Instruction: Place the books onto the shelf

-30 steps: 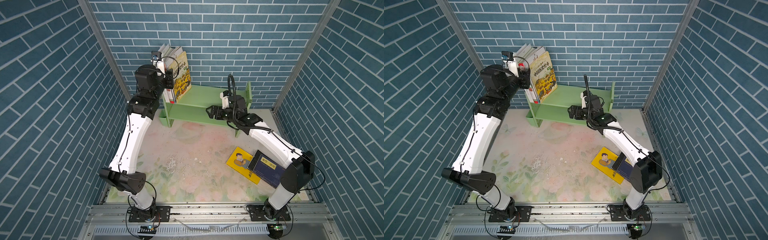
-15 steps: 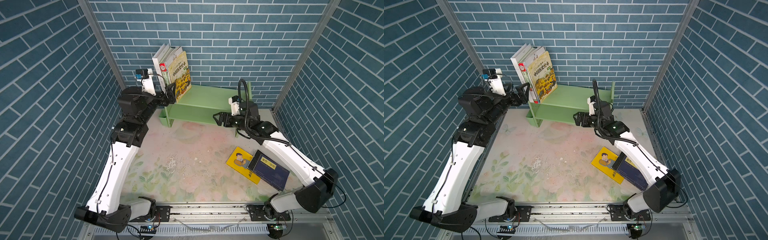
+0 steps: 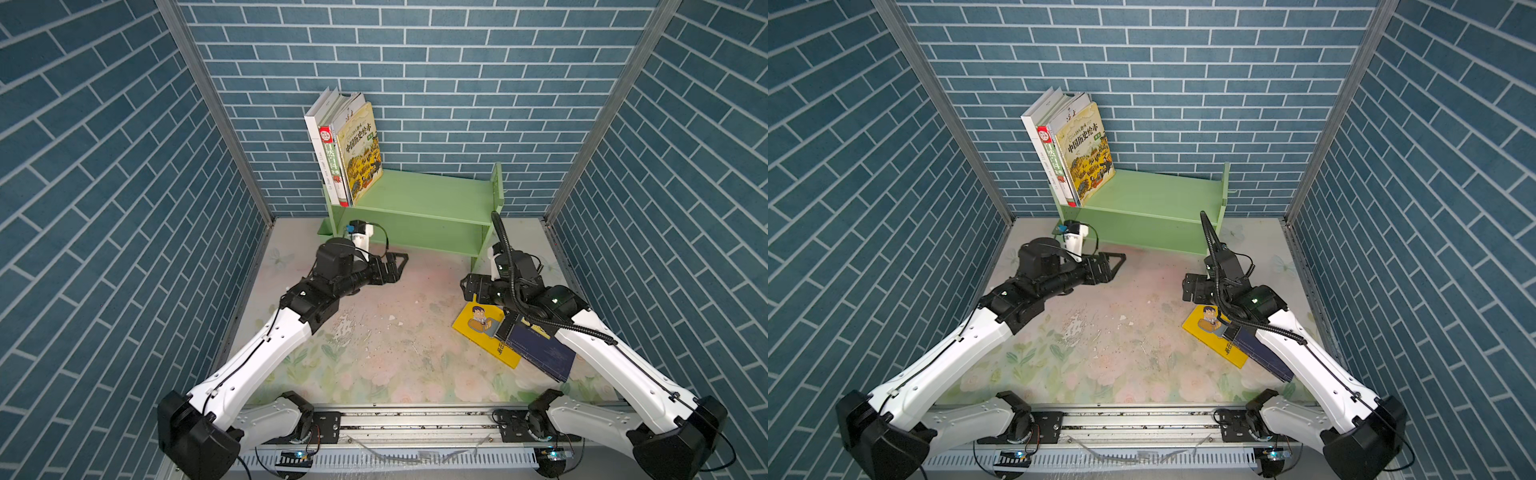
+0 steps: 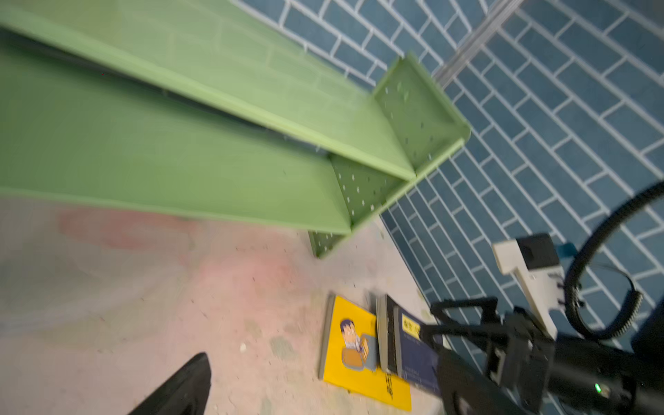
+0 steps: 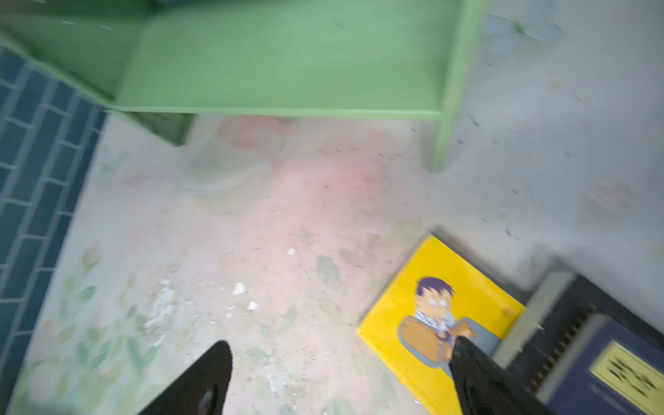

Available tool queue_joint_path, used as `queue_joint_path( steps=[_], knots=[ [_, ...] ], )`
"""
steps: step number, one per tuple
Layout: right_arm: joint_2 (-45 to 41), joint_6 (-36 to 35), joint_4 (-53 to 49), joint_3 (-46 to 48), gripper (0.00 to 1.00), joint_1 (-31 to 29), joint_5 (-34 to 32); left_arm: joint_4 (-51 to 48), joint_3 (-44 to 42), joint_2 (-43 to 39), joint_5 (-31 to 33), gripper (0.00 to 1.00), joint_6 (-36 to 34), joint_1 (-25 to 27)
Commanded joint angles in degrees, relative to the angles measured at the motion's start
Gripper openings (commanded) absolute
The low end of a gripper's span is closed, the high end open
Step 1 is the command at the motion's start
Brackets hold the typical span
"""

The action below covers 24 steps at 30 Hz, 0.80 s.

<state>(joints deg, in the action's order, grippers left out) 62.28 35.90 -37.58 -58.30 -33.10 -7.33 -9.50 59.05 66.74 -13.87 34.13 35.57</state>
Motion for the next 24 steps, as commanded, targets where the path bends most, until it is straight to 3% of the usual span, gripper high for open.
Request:
queue_joint_path(
  steps=[1, 5, 9, 17, 24],
  knots=[
    [-4.27, 10.49, -6.08, 5.42, 0.96, 3.52, -4.68, 3.48, -3.21, 2.53, 3.32, 1.0, 4.09, 6.05],
    [-11.81, 18.29, -8.82, 12.41, 0.97, 5.36, -6.53, 7.16, -4.47, 7.28, 5.77, 1.0, 4.63, 12.41],
    [-16.57, 21.13, -13.57, 16.52, 0.99, 9.17, -8.28, 9.56, -2.91, 13.94, 4.27, 1.0, 3.38, 16.18],
    [-8.93, 13.76, -8.28, 17.6, 0.98, 32.82, -2.51, 8.35, 7.46, 30.34, -2.93, 1.0, -5.23, 19.76],
    [-7.09, 9.57, -4.99, 18.36, 0.98, 51.67, 2.91, 5.87, 13.29, 38.19, -0.93, 1.0, -7.92, 21.12]
  ],
)
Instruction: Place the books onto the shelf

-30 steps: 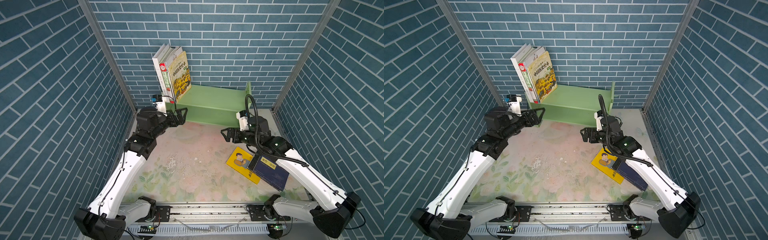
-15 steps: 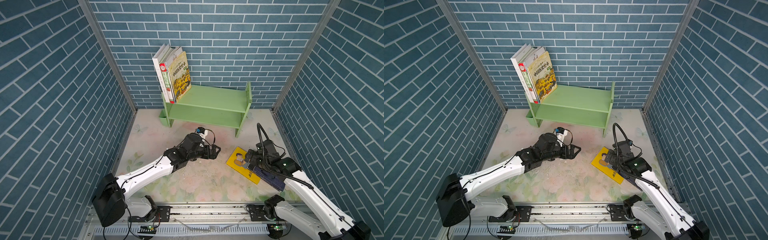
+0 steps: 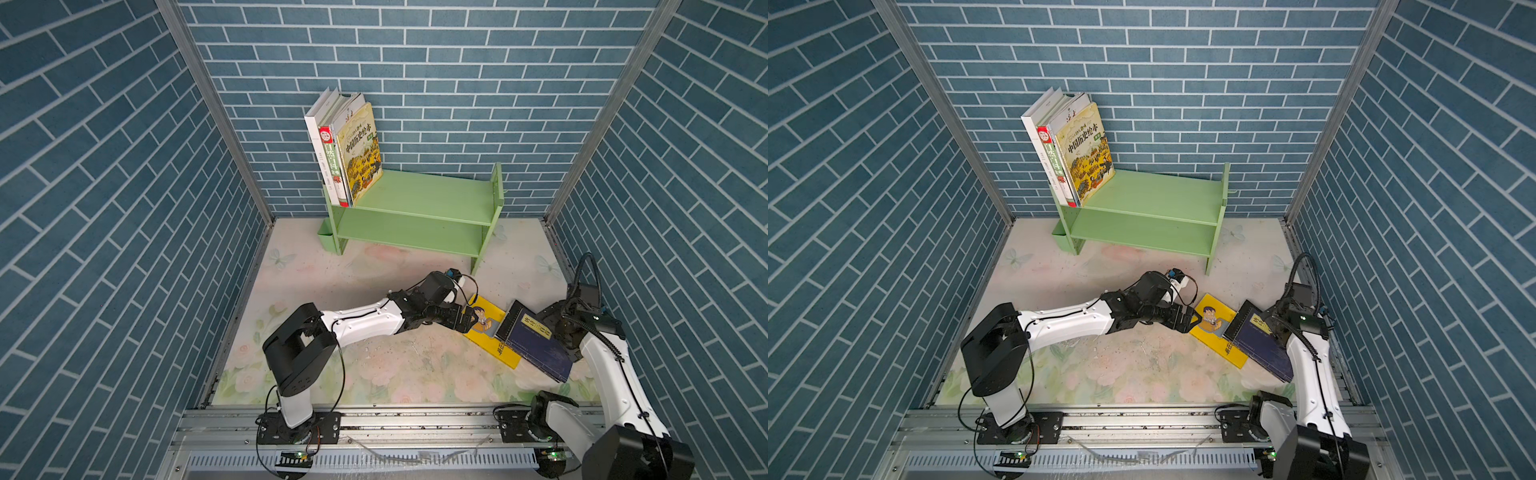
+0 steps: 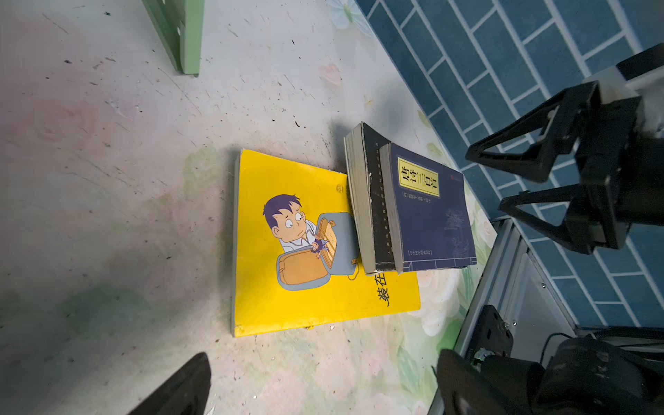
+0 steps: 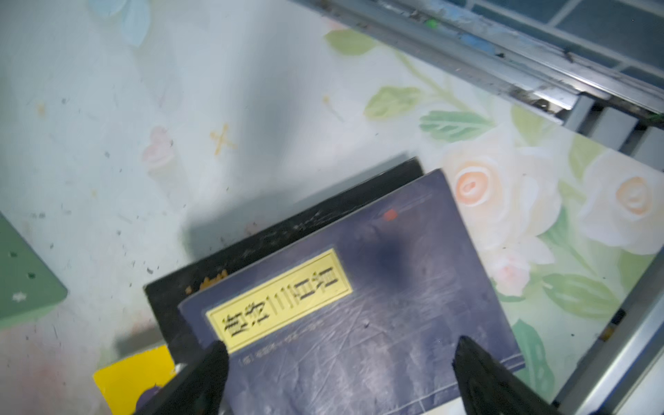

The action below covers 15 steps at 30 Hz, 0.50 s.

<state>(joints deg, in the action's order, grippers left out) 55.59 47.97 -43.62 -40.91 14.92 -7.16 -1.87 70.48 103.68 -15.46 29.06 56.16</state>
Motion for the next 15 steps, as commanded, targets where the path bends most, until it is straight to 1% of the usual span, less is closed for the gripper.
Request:
queue_joint_path(
  steps=[1, 4, 7, 11, 13, 15],
  knots=[
    [-0.4, -2.9, 1.33, 1.38, 0.98, 5.77, 3.29, -1.73, 2.3, 2.09, 0.96, 1.0, -2.99, 0.55],
    [0.01, -3.23, 3.44, 3.71, 0.98, 11.19, 5.94, -3.43, 4.78, 4.74, 2.18, 1.0, -3.99, 0.53],
    [1.21, -3.37, 5.82, 5.5, 0.98, 15.24, 7.87, -4.44, 6.77, 7.15, 1.91, 1.0, -4.62, 0.54],
    [2.53, -4.28, 7.86, 6.91, 0.98, 18.22, 9.22, -4.45, 7.56, 8.84, 1.31, 1.0, -4.45, 0.48],
    [2.78, -4.22, 8.58, 7.86, 0.98, 19.04, 10.43, -4.46, 7.9, 9.47, 1.57, 1.0, -4.3, 0.48],
    [2.77, -4.28, 9.13, 8.83, 0.98, 19.48, 10.27, -4.58, 8.27, 10.1, 2.0, 1.0, -4.13, 0.34]
  ],
)
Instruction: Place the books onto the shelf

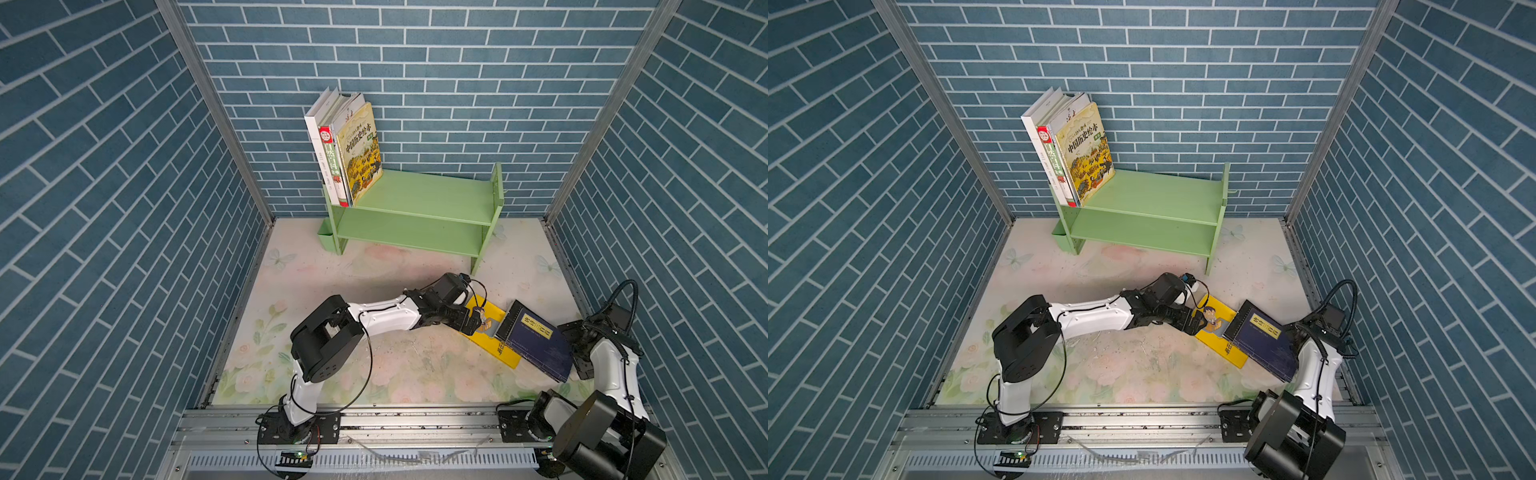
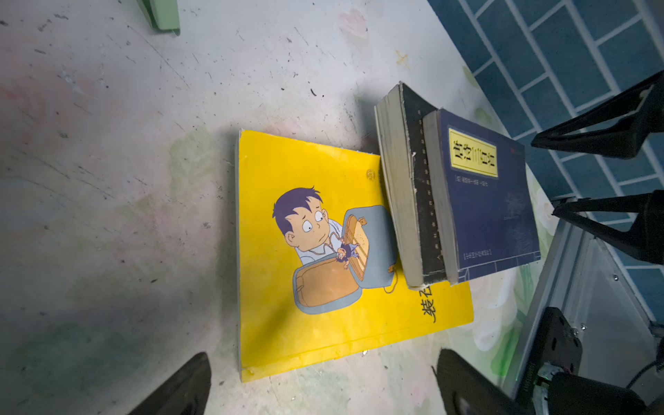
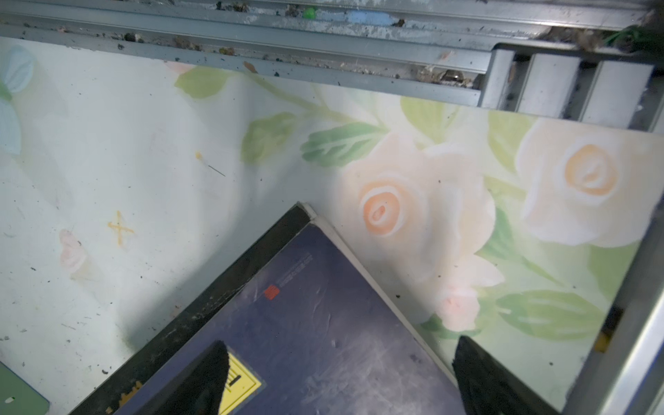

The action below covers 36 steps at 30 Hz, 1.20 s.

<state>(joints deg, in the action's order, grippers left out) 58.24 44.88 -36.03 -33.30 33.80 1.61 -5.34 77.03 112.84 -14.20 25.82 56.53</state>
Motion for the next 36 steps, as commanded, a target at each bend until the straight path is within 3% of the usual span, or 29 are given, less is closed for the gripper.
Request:
queue_joint_path(
  steps=[1, 6, 15, 22, 30, 36],
  knots=[
    [0.19, -1.39, 1.7, 1.68, 0.98, 0.94, 0.94, -1.3, 2.08, 1.27, 0.96, 1.0, -0.93, -0.11],
    [3.9, -4.15, 3.89, 1.56, 0.98, 2.37, -1.27, -2.11, 3.12, 2.36, 1.1, 1.0, -0.82, -0.62],
    [12.96, -10.55, 11.38, -1.72, 0.9, 2.23, 3.14, -2.6, 4.06, 3.74, 0.84, 1.0, 0.29, -3.3],
    [17.64, -14.02, 17.64, -0.06, 0.87, -0.5, 14.12, -4.12, 7.18, 6.81, 1.02, 1.0, 4.35, -3.67],
    [15.99, -11.0, 18.76, 3.7, 0.86, -8.75, 13.16, -2.65, 4.6, 6.65, 1.36, 1.0, 8.49, -3.62],
    [11.83, -4.26, 19.88, 7.26, 0.85, -14.51, 12.37, -0.84, 0.44, 4.16, 0.92, 1.0, 9.47, -4.13]
  ],
)
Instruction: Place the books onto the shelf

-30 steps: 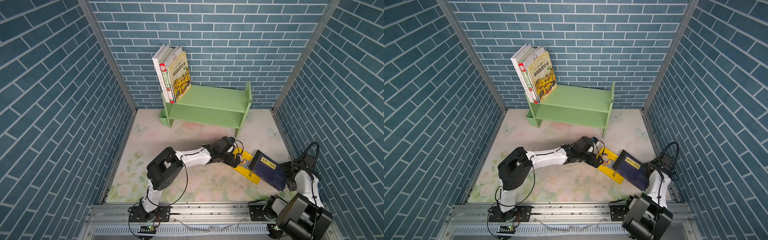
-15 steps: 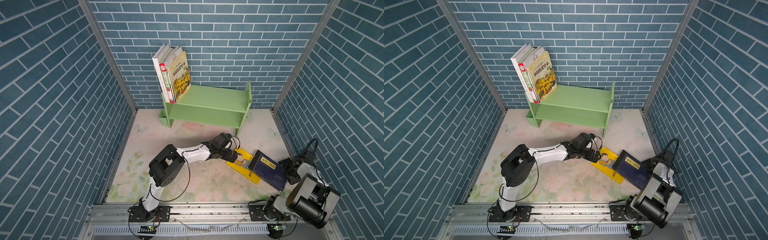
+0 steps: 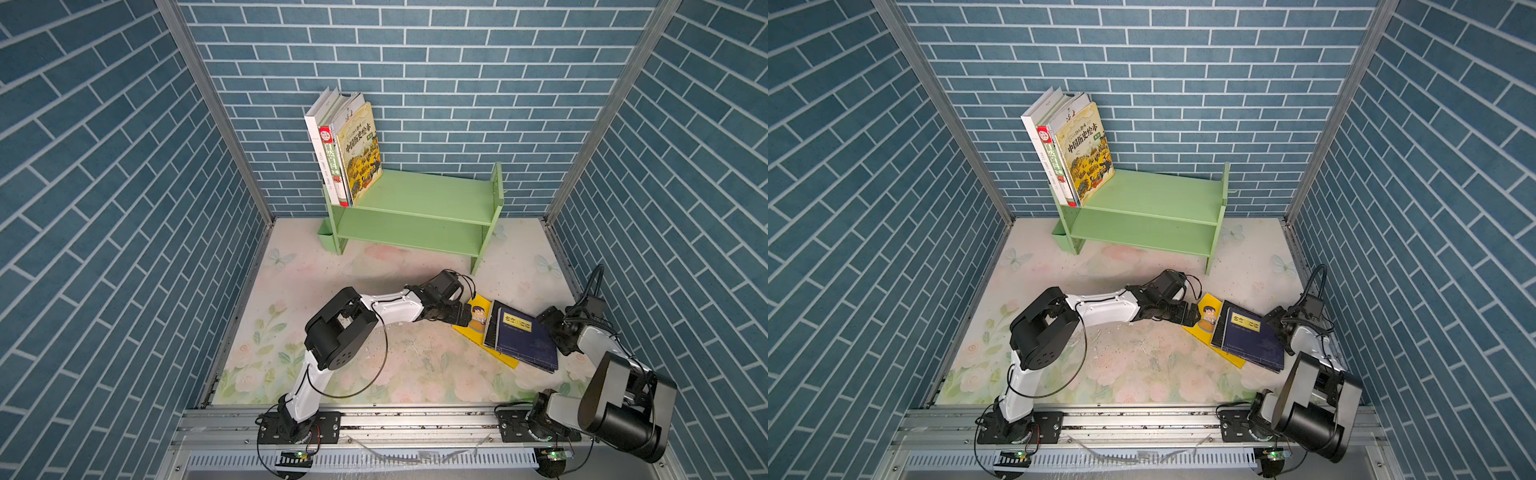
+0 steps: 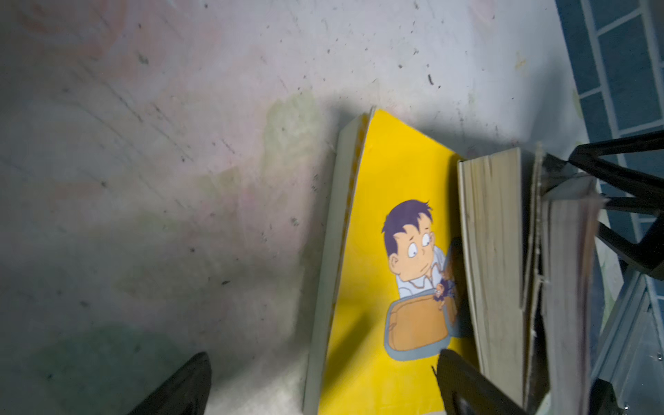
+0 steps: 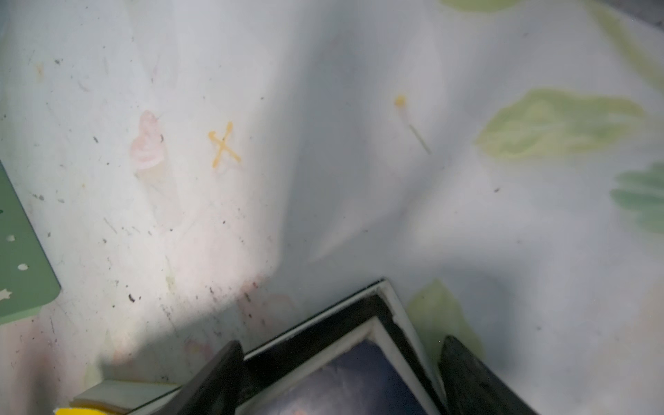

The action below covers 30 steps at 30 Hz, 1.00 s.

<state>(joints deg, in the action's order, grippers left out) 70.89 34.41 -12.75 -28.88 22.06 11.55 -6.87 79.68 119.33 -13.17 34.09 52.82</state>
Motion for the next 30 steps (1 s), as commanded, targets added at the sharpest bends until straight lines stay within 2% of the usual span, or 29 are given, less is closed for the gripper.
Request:
queue_joint_path(
  steps=[1, 7, 12, 18, 23, 30],
  knots=[
    [-1.75, 7.17, -3.69, 3.49, 0.85, -3.56, 1.82, 1.5, -3.14, -2.84, -0.56, 1.0, 1.7, -0.56],
    [-8.62, 10.51, -9.11, 4.46, 0.85, -5.57, 0.44, 3.14, -6.74, -6.46, -2.33, 1.0, 3.33, -0.87],
    [-14.26, 12.12, -13.52, 4.6, 0.85, -6.48, -0.17, 3.6, -10.86, -13.96, -2.54, 1.0, 2.97, -0.79],
    [-16.11, 14.72, -12.42, 4.93, 0.85, -9.79, 0.49, 1.35, -12.43, -16.93, -1.61, 1.0, 1.07, -0.88],
    [-13.02, 17.09, -10.0, 3.52, 0.84, -15.83, -0.31, 2.57, -12.34, -15.66, -4.1, 1.0, 2.24, -0.87],
    [-11.74, 22.76, -9.36, 0.91, 0.83, -28.41, -5.2, 3.98, -15.39, -16.8, -3.77, 0.99, 3.83, -0.87]
  ],
)
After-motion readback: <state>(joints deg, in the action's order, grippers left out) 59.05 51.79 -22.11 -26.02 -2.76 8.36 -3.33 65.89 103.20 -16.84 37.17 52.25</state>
